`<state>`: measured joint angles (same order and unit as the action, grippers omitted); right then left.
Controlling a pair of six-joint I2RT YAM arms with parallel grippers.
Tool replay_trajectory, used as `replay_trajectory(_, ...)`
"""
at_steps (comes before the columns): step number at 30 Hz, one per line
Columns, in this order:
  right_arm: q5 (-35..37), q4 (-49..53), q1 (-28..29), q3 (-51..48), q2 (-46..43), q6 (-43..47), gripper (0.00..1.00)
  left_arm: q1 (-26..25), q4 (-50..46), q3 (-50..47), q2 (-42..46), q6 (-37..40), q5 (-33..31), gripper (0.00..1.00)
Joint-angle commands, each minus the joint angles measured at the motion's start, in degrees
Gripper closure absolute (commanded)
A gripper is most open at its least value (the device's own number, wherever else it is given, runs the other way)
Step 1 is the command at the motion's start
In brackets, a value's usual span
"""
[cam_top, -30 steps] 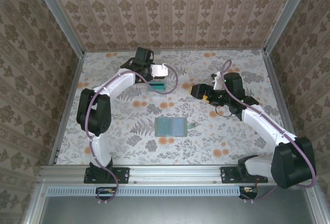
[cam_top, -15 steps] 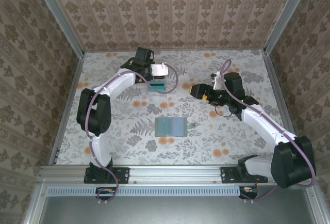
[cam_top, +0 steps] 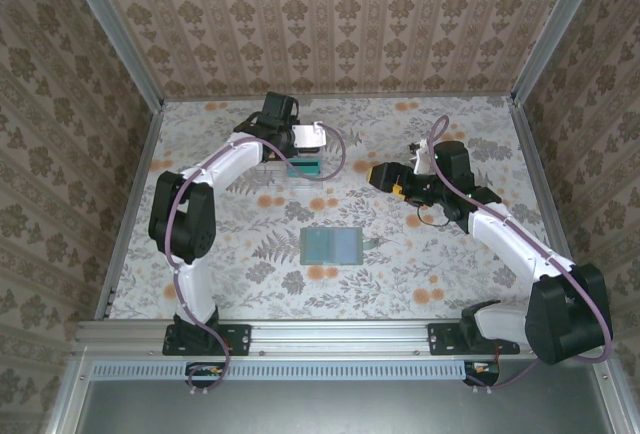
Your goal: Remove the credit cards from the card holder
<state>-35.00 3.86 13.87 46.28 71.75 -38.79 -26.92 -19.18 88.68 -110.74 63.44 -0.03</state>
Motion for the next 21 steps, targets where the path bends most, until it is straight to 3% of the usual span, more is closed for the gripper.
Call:
replay_trajectory(1,-0.5,-0.2,-0.3,-0.7,-0.3,0.0,0.00,0.4,0.9,1.8,3.2,-7.0,0.4,0.59)
replay_trajectory(6,2.5,3.9,1.0,0.7,-0.8,3.2,0.01,0.4,1.7,1.5,7.4,-18.6,0.1,0.39)
replay_trajectory(8,4.2,5.5,2.3,1.1,-0.9,4.6,0.03,0.4,2.4,0.0,9.7,-23.1,-0.1,0.17)
replay_trajectory(9,5.6,6.7,3.3,1.4,-0.9,5.4,0.03,0.4,2.8,-1.1,11.1,-25.3,-0.1,0.01)
replay_trajectory(13,10.6,10.2,7.8,2.5,-0.2,8.2,0.05,0.4,4.9,-6.3,16.9,-34.9,-2.0,0.00)
replay_trajectory(17,15.2,12.0,12.8,3.0,0.7,9.5,0.16,0.4,6.7,-12.2,23.4,-48.3,-7.8,0.00)
replay_trajectory(21,19.3,13.0,17.8,2.9,2.4,9.9,0.30,3.7,4.0,-17.5,30.0,-63.0,-11.6,0.00)
